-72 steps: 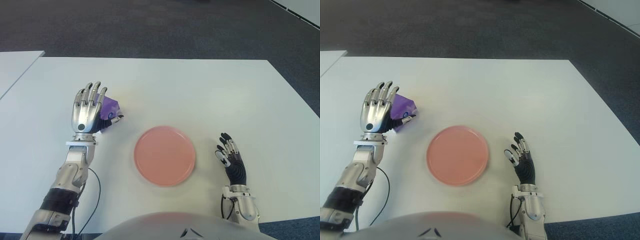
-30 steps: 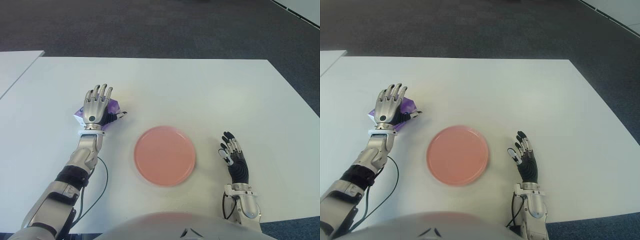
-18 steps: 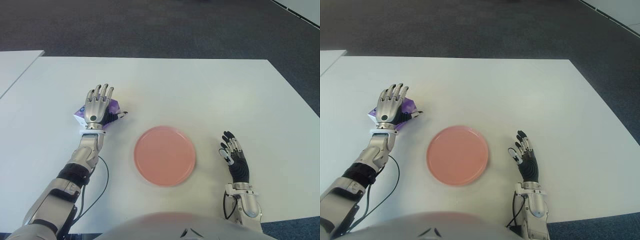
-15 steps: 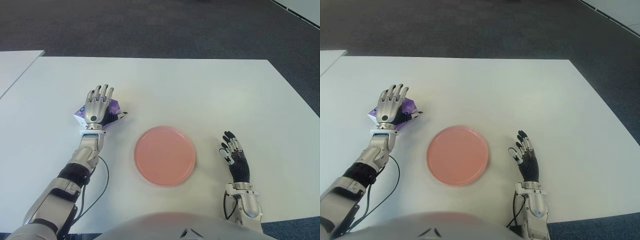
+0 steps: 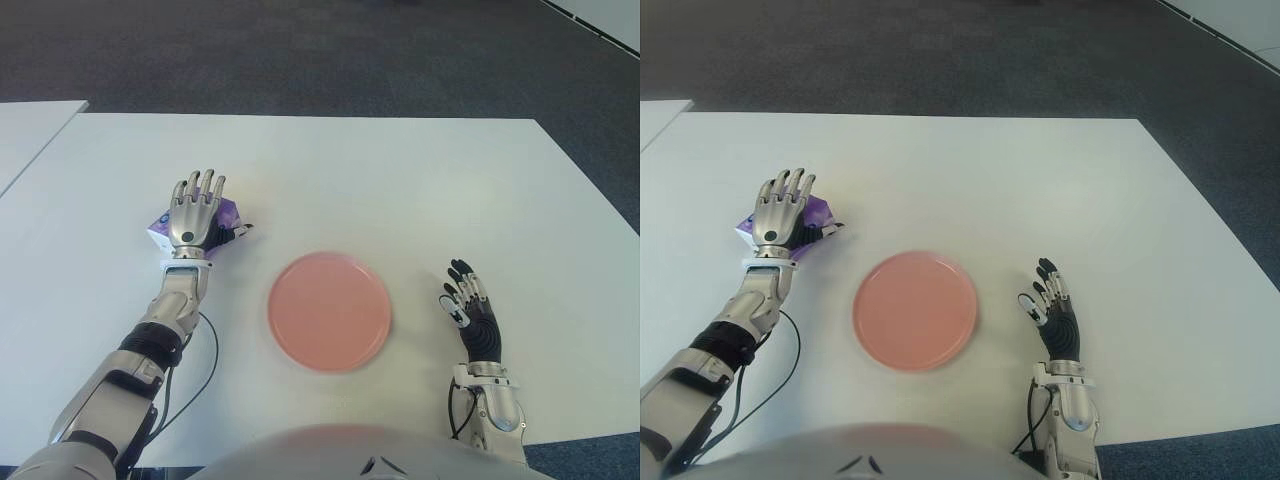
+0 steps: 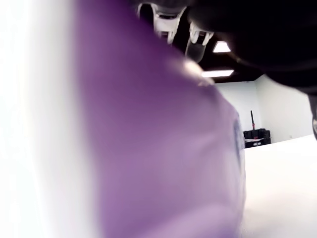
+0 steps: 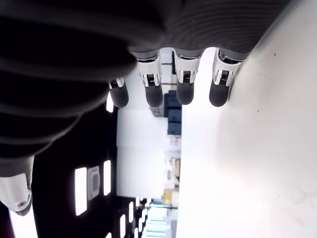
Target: Put the tissue paper into the plate.
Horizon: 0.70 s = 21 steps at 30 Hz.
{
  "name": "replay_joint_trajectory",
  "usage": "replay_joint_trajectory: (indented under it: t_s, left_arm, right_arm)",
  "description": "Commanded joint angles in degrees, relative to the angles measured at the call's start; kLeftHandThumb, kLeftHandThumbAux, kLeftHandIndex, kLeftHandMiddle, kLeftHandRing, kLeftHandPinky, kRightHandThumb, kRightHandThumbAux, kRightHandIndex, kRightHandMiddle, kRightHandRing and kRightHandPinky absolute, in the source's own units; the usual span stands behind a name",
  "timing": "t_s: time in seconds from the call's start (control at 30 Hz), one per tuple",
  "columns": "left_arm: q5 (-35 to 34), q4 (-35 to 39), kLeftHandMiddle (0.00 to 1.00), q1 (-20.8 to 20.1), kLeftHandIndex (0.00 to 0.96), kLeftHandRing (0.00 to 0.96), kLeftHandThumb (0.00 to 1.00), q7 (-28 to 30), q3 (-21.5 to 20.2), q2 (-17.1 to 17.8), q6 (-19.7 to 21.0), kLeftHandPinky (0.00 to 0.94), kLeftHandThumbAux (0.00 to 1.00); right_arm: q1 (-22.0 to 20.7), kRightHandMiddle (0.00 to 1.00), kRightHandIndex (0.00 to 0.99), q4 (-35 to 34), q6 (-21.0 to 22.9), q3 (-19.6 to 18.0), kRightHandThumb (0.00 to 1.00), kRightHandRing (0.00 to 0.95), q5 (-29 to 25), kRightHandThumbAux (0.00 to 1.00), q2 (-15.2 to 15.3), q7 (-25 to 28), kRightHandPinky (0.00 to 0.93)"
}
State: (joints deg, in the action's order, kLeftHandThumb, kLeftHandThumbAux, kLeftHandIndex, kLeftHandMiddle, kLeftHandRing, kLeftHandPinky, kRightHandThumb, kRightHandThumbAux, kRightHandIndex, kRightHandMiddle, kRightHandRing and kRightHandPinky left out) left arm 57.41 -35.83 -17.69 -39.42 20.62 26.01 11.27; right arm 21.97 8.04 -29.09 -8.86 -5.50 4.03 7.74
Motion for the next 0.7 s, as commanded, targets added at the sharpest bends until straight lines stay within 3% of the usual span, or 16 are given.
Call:
replay_joint_trajectory:
  t_s: [0.03, 0.7]
  left_arm:
    - [0.15, -2.29, 0.026, -1.05, 0.07, 0.01, 0.183, -1.87, 1.08, 0.63, -0.03, 0.056, 0.323]
    - [-0.14, -5.84, 0.054, -2.9, 0.108, 0.038, 0.22, -5.41, 3.37, 1.97, 0.08, 0.077, 0.337]
  right_arm:
    - [1.78, 0.0, 0.0, 4.91, 2.8, -0.23, 0.122, 0.0, -0.87, 0.509, -0.18, 0.39, 0.0]
    - [0.96, 0.0, 0.0, 6.29, 2.62, -1.0, 0.114, 0.0, -1.99, 0.503, 0.46, 1.69, 0.0]
